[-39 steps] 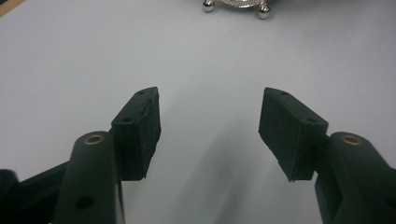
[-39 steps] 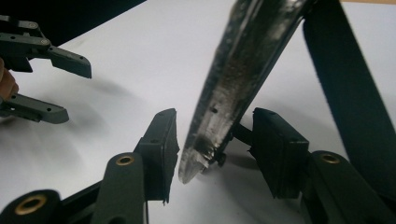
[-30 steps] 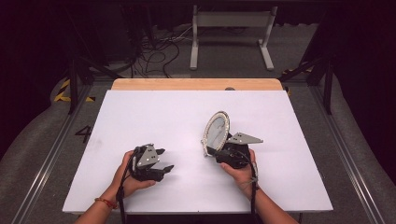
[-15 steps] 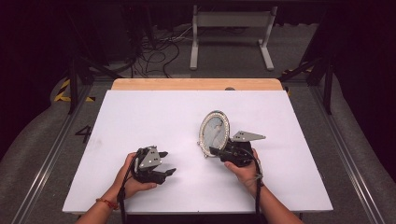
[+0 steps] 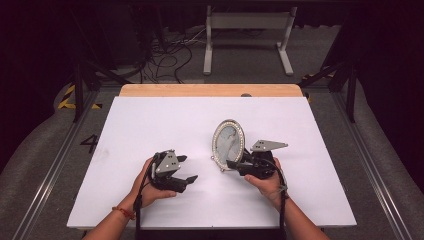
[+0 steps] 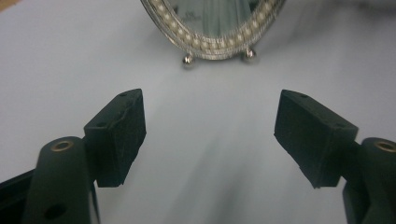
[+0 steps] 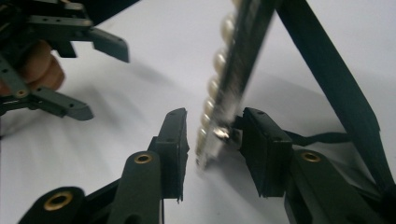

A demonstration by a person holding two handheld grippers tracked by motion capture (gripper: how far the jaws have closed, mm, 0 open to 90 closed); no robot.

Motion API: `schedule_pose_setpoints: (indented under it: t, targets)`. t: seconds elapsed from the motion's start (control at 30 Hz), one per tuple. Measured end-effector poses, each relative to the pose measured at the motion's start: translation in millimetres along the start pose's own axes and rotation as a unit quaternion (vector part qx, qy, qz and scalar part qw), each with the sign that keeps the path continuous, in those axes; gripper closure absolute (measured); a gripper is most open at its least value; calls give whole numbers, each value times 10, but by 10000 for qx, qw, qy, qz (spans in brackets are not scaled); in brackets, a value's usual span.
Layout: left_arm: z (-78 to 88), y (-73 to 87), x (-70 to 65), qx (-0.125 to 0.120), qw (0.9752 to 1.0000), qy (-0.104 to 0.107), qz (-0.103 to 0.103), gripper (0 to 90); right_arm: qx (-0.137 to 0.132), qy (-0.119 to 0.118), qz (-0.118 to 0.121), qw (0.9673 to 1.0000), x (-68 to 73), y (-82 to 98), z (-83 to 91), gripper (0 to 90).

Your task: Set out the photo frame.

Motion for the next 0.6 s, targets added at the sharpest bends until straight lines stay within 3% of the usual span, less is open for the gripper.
schedule_pose_setpoints:
  t: [0.13, 0.23, 0.3, 0.43, 0.6]
  targets:
    - [-87, -110, 63, -105, 9998, 37, 133, 220, -176, 151, 133, 9996, 41, -23, 13, 590]
    - [-174, -230, 146, -258, 9994, 86, 220, 204, -305, 379, 466, 9977, 85, -34, 23, 636]
    - [-234, -295, 196, -363, 9991, 2, 220, 200, -309, 562, 663, 9957, 101, -19, 42, 629]
    - [-395, -357, 268, -390, 9988, 26, 295, 179, -404, 613, 792, 9942, 135, 21, 128, 653]
    - [-539, -347, 298, -298, 9992, 149, 211, 179, -415, 620, 730, 9945, 140, 29, 158, 658]
Point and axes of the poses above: each handheld gripper's, and its own axes: z roughly backward along the jaws, y roughly out of its underside, x roughly to its left, the point moved 3 cm from there along -z, roughly forward along the jaws, and after that the axes turned 2 degrees about y, right-handed, at the moved point
